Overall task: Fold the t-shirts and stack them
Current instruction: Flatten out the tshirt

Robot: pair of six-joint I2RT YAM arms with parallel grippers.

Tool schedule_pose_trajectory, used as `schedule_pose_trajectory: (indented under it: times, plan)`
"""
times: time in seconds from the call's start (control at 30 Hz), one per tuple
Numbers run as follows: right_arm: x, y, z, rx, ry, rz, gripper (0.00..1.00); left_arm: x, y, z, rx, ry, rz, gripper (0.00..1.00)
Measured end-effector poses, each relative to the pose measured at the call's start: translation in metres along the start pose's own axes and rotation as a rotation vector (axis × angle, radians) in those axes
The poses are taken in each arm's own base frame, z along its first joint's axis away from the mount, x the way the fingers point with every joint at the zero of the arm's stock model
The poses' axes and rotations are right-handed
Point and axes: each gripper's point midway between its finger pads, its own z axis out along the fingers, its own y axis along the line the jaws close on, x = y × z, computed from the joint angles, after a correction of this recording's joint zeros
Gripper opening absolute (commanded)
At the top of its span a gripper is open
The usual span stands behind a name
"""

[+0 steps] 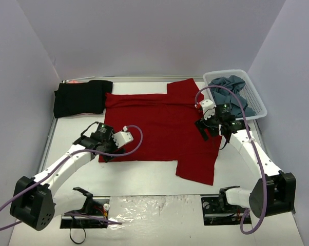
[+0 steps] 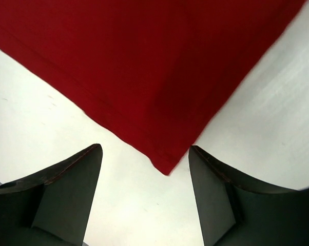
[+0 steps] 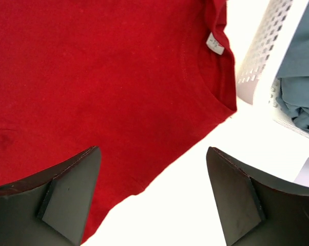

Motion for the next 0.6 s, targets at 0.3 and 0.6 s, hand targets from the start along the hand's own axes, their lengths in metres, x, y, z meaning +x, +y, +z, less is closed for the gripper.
schedule_pose_trajectory:
  times: [0.3, 0.6]
  plan:
    - [0.008, -0.002, 0.0, 0.013, 0.019, 0.03, 0.8, 0.048, -0.028, 0.0, 0.047, 0.109, 0.059, 0.67]
    - [0.009, -0.003, 0.0, 0.026, 0.025, 0.051, 0.81, 0.072, -0.038, 0.011, 0.056, 0.173, 0.092, 0.67]
